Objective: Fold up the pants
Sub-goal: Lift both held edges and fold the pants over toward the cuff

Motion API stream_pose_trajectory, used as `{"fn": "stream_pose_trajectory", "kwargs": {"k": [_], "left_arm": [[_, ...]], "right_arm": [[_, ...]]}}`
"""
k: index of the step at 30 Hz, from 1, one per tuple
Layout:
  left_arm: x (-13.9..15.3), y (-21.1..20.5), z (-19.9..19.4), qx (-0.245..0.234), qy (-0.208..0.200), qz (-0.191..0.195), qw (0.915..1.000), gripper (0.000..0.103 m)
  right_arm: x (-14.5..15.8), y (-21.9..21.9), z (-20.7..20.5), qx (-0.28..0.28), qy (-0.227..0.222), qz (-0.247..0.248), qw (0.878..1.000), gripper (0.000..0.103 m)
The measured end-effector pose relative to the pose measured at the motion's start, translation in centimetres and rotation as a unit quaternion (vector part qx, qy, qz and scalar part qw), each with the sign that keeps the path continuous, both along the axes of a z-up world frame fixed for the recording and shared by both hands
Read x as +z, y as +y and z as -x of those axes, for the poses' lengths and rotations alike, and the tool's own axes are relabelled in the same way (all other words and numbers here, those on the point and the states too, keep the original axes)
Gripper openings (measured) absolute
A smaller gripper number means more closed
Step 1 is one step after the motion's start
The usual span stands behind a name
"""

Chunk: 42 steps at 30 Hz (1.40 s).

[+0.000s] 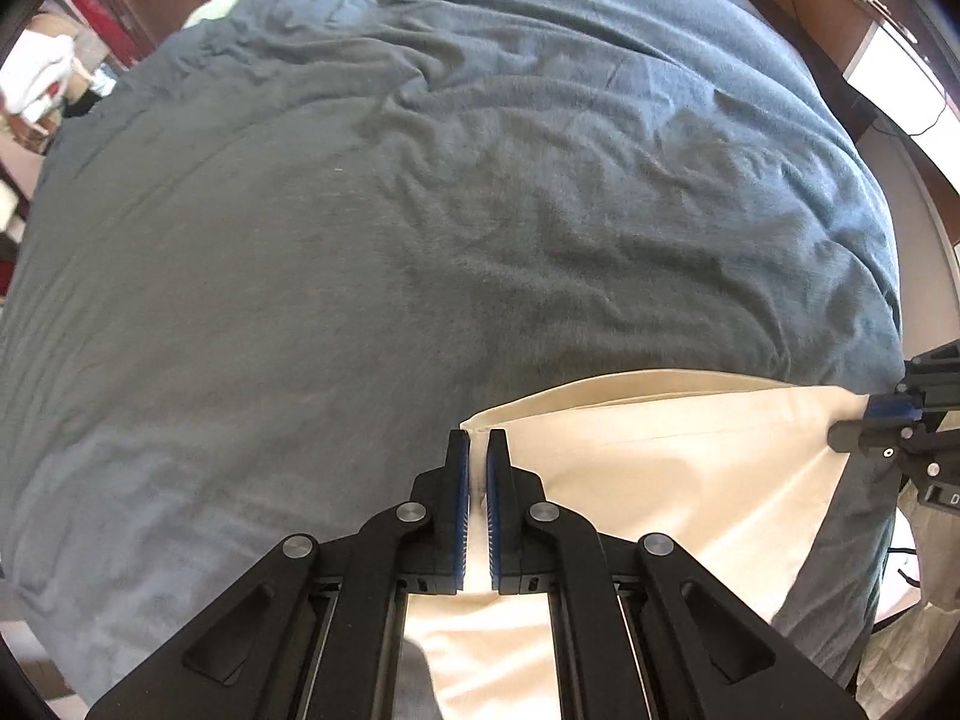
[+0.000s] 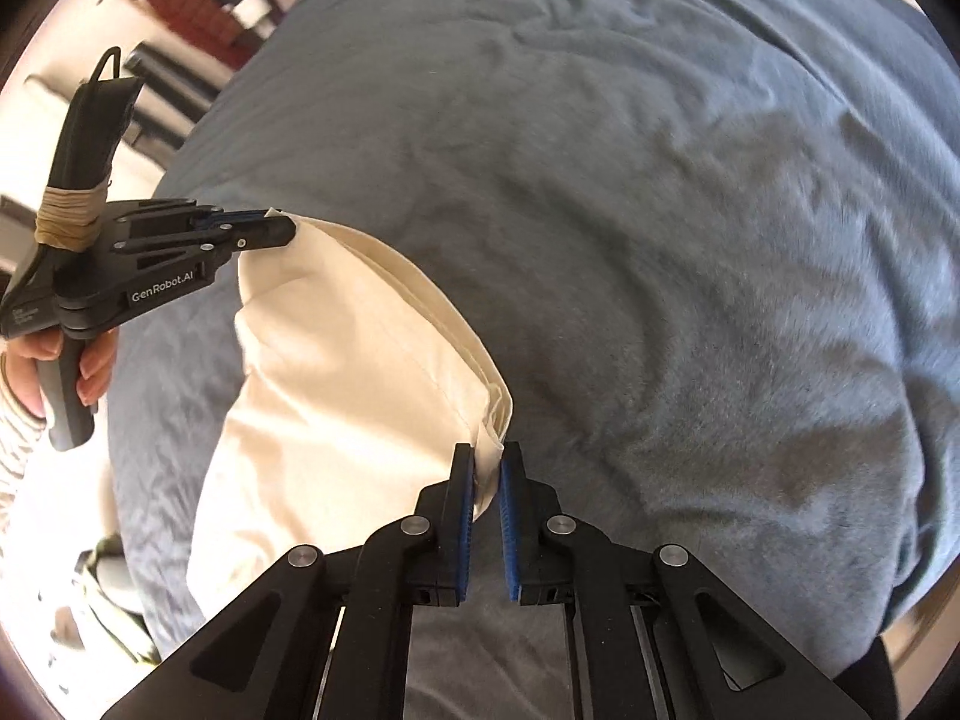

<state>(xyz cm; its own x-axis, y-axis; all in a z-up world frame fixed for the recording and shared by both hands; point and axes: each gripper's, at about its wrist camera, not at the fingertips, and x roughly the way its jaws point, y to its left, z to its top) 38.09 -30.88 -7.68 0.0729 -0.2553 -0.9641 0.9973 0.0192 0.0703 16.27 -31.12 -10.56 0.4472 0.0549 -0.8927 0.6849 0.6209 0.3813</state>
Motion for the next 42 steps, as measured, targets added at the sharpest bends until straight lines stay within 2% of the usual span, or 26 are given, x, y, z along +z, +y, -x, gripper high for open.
{"fn": "stream_pose_trajectory", "kwargs": {"k": [9, 18, 26, 35, 42], "left_arm": [[4.5, 7.1, -0.4, 0.044, -0.028, 0.023, 0.9984, 0.007], [6.6, 14.8, -0.6, 0.081, -0.055, 0.047, 0.9941, 0.007], [5.2, 21.2, -1.3, 0.114, -0.051, 0.057, 0.9906, 0.007], [1.6, 27.1, -2.0, 0.136, -0.047, 0.08, 0.9864, 0.007], [-0.5, 30.8, -2.9, 0.161, -0.05, 0.083, 0.9823, 0.007]], "right_arm": [[5.1, 3.6, -1.0, 0.079, -0.022, 0.037, 0.996, 0.009], [7.8, 9.2, -2.1, 0.167, -0.033, 0.064, 0.983, 0.009], [7.9, 15.5, -3.4, 0.236, -0.035, 0.069, 0.969, 0.009], [4.7, 21.7, -4.3, 0.276, -0.018, 0.07, 0.958, 0.009], [2.5, 25.5, -5.3, 0.311, -0.021, 0.067, 0.948, 0.009]]}}
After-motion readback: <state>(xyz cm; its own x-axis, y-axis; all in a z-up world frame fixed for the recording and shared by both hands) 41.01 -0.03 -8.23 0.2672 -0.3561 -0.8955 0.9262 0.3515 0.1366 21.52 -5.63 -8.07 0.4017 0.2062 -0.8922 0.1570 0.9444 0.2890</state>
